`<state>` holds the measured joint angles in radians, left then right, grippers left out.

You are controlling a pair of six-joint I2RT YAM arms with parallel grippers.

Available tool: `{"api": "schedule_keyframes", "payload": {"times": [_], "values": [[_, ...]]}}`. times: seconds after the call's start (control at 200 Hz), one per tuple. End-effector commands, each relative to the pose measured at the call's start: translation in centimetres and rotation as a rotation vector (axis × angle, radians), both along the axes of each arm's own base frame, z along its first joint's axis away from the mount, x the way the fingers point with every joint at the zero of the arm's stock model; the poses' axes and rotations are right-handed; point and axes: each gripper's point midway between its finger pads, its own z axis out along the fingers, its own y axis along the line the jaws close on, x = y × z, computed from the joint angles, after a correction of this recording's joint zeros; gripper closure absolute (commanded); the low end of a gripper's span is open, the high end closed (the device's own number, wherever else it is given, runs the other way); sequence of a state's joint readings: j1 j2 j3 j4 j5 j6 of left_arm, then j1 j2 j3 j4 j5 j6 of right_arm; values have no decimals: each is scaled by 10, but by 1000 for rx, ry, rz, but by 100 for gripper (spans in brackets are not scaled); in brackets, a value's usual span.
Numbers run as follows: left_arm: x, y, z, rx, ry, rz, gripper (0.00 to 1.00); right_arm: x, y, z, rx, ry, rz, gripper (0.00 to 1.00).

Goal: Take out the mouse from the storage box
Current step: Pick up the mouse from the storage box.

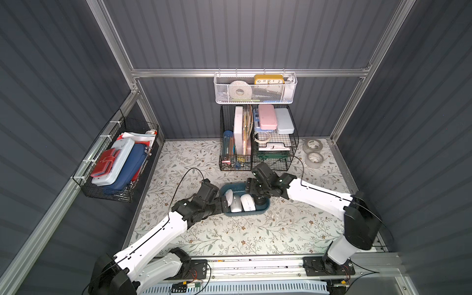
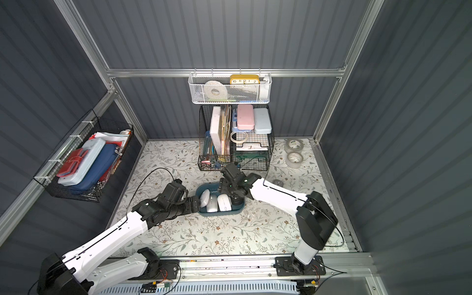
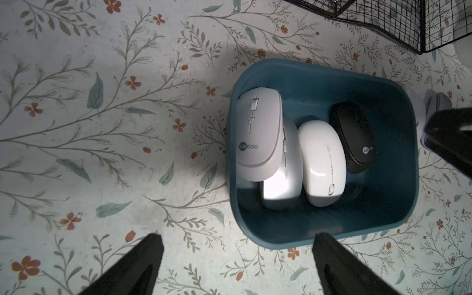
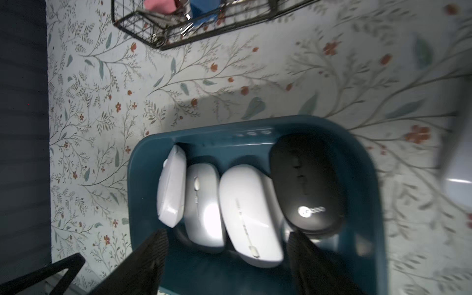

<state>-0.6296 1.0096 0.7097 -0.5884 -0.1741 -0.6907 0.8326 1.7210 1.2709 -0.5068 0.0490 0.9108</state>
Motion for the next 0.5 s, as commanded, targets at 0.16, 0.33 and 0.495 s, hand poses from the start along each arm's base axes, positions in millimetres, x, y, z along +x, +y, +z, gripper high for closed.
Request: {"api": "schedule_keyframes", "payload": {"times": [0.16, 0.33, 0.495], "values": [[-15, -2, -19, -131, 40, 68, 1, 2, 62, -27, 52, 77, 52, 22], [-19, -2, -23, -139, 34, 51, 1, 7, 75, -41, 53, 96, 61, 22], [-21, -5, -32, -153, 52, 43, 1, 11, 84, -55, 44, 114, 69, 27]]}}
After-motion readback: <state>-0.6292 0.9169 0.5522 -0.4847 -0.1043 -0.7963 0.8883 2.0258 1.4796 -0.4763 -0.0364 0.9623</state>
